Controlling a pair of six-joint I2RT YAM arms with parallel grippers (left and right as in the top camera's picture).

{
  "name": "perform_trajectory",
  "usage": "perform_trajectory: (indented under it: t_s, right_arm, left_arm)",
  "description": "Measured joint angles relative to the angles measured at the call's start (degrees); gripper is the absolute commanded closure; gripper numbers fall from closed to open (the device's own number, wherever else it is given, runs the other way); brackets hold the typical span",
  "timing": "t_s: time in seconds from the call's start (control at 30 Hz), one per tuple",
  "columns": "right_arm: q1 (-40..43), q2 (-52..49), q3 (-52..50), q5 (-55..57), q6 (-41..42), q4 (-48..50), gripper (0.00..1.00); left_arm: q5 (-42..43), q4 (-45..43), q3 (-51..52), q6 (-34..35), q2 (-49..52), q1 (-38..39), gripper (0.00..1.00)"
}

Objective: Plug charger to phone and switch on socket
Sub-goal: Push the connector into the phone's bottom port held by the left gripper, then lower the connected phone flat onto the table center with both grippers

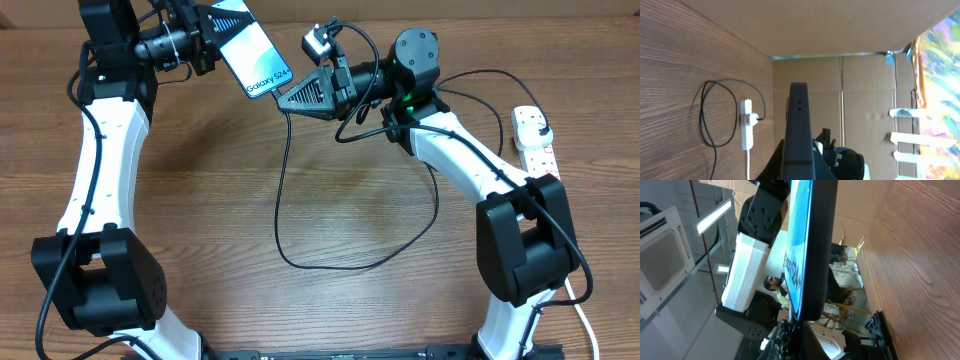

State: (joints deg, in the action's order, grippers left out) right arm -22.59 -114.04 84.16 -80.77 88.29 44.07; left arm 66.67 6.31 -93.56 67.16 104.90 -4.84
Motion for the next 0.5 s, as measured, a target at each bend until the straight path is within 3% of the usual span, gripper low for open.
perform_trajectory:
  t_s: [0.1, 0.13, 0.2, 0.23, 0.27, 0.3, 0.33, 0.5]
  right_arm:
    - [-0.04, 0.0, 0.0, -0.35, 0.0, -0.04, 0.96]
    - [-0.07, 0.0, 0.0, -0.37, 0.0, -0.09, 0.91]
    - [-0.07, 0.0, 0.0, 0.39, 0.02, -0.13, 0.72]
    - [-0.04, 0.0, 0.0, 1.51, 0.07, -0.15, 0.51]
    - [-0.04, 0.0, 0.0, 1.99, -0.39, -0.13, 0.42]
    - [-0.04, 0.0, 0.0, 2.47, -0.66, 0.0, 0.12]
    - [0.0, 0.0, 0.0, 2.99, -0.96, 0.0, 0.02]
    - [1.49, 0.07, 0.04, 4.33, -4.09, -3.54, 0.0]
  left_arm:
    - [0.52, -0.11, 0.0, -0.94, 0.0, 0.0, 0.96]
    - [0.35, -0.09, 0.0, -1.27, 0.0, 0.0, 0.96]
    - [-0.44, 1.36, -0.02, -1.55, 0.0, -0.07, 0.96]
    - [-0.52, 2.62, -0.02, -1.81, 0.0, -0.31, 0.96]
    - [-0.52, 3.32, 0.0, -2.47, 0.0, -0.57, 0.96]
    - [-0.35, 3.87, 0.0, -2.95, 0.0, -0.96, 0.96]
    - [0.37, 5.03, 0.0, -3.65, 0.0, -1.97, 0.96]
    - [2.6, 7.41, 0.0, -6.16, 0.0, -6.8, 0.96]
